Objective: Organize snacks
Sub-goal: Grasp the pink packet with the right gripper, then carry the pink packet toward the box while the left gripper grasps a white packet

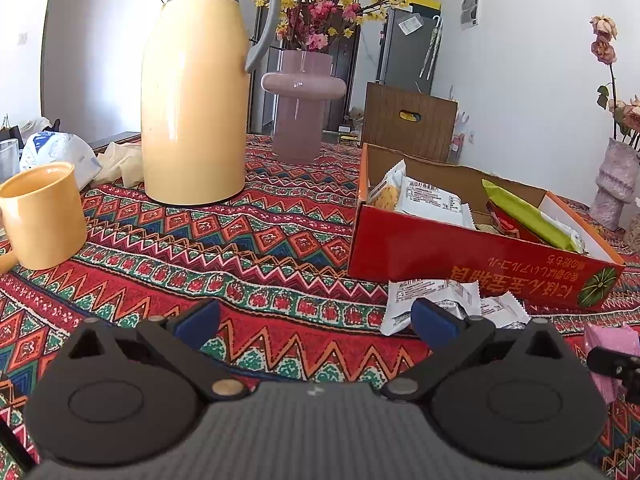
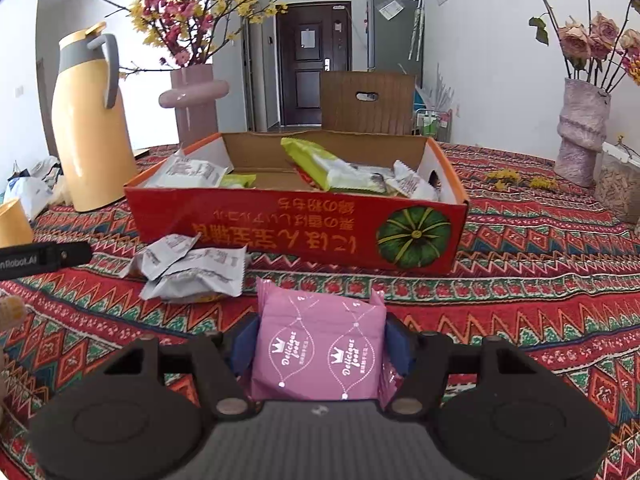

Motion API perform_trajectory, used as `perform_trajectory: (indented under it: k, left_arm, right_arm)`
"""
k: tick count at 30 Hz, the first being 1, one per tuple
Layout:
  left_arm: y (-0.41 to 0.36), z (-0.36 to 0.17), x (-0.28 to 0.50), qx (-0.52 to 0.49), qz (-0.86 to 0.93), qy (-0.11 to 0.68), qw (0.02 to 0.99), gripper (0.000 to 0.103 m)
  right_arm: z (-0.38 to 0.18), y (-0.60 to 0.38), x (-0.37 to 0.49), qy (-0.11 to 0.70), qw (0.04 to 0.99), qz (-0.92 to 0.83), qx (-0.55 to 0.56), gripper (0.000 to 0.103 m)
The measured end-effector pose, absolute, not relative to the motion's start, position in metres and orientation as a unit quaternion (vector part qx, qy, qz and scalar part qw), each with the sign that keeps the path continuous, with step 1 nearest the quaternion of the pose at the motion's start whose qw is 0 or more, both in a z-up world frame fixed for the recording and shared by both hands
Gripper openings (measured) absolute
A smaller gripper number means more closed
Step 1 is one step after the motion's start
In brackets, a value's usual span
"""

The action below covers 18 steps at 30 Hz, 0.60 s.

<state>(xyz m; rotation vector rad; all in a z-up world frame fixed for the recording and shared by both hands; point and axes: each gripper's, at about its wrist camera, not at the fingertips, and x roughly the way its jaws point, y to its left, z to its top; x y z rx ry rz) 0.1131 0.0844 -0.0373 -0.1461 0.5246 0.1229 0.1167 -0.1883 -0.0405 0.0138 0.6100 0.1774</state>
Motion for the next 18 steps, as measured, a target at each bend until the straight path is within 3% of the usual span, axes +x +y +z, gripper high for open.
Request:
perform_trajectory:
  k: [18]
  left_arm:
    - [0.066,-0.018,0.142,-0.042,0.054,0.31,0.948,0.103]
  right_arm:
    - [-0.052,-0.228,0.141,0.273,0.957,0.065,0.079,0.065]
